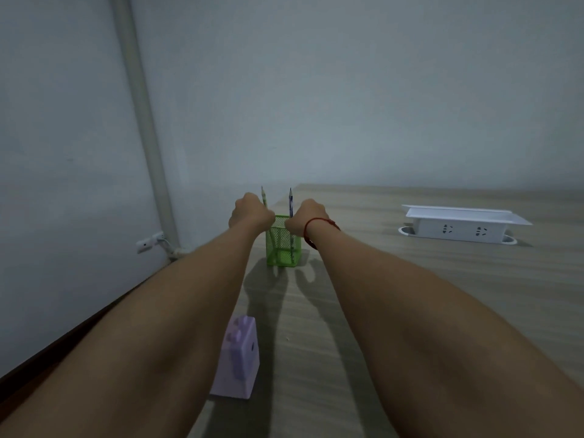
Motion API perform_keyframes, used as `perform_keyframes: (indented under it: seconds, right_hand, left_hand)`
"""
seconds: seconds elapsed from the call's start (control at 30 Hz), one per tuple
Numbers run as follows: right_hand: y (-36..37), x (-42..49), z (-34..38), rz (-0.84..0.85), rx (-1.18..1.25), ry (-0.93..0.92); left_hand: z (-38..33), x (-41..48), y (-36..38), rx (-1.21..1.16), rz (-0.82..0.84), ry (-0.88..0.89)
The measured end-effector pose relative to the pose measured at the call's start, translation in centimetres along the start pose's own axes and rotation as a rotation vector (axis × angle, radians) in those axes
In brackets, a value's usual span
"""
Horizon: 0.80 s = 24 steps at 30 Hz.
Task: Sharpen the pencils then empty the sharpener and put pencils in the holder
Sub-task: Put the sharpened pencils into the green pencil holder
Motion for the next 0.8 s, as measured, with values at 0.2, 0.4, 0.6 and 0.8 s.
perform_keyframes:
  seconds: [0.2, 0.4, 0.6, 0.8]
  right_hand:
    - [-6.6, -3.9, 1.7, -0.058, -0.020, -0.082]
    - [-11.9, -11.5, -1.3, -0.071, -0.150, -0.075]
    - [-15.2, -19.6, -7.7, -0.061, -0.297, -0.012]
    - [-16.6, -25.2, -18.1, -0.040, -0.374, 0.132]
  left_hand:
    - [-5.0, -3.7, -2.9, 0.059, 0.025, 0.063]
    - [-8.9, -13.1, -1.8, 0.234, 0.145, 0.196]
    - [-10.8, -22.6, 2.0, 0.285, 0.232, 0.257]
    - [-12.7, -30.0, 8.3, 0.243, 0.310, 0.307]
Point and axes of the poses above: each hand's wrist, its own x-axis towards the middle knuckle, its own y-axis out of the palm, z = x × y, the point moved 10 cm from there along x, towards the middle knuckle, and after that the axes turned 3 degrees about z, right-handed, at the moved point
